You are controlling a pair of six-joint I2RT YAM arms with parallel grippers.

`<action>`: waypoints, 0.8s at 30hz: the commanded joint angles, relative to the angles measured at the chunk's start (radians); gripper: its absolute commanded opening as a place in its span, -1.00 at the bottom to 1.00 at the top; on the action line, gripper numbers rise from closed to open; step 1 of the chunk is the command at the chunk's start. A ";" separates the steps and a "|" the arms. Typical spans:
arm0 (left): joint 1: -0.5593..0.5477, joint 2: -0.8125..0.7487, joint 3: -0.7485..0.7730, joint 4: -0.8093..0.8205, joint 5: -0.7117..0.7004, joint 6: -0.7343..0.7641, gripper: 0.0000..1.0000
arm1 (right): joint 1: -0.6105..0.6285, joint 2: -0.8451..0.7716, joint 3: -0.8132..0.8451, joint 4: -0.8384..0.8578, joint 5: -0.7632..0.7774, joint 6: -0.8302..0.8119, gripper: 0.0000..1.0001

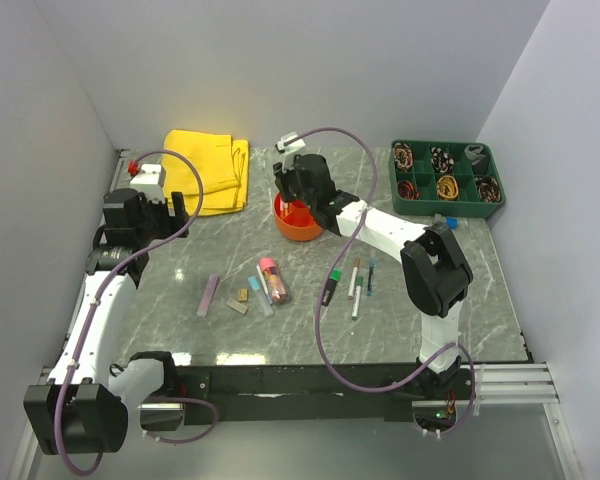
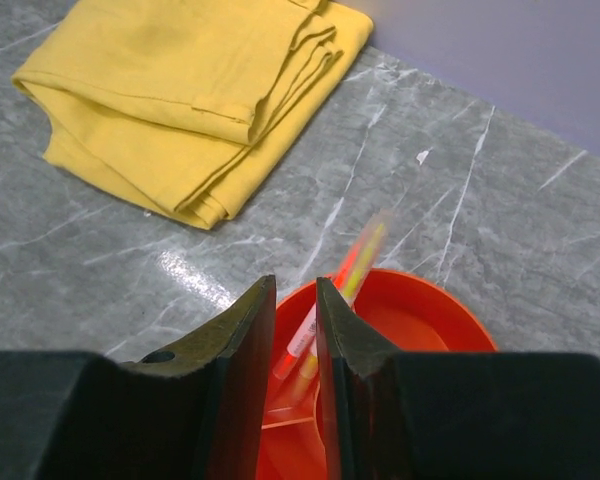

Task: Sort the stationery into containers
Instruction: Place the pen in the storage box.

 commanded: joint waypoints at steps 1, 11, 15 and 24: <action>0.007 -0.027 0.003 0.041 0.020 -0.009 0.65 | -0.005 -0.034 0.005 0.010 0.031 0.007 -0.37; 0.005 -0.038 0.000 -0.046 0.069 0.009 0.65 | -0.005 -0.202 0.032 -0.099 0.024 0.034 -0.26; -0.040 0.113 0.077 -0.301 0.045 0.043 0.58 | -0.003 -0.305 -0.006 -0.194 -0.013 0.050 -0.18; -0.119 0.274 0.095 -0.357 -0.053 0.045 0.63 | -0.005 -0.552 -0.185 -0.294 -0.013 0.050 0.69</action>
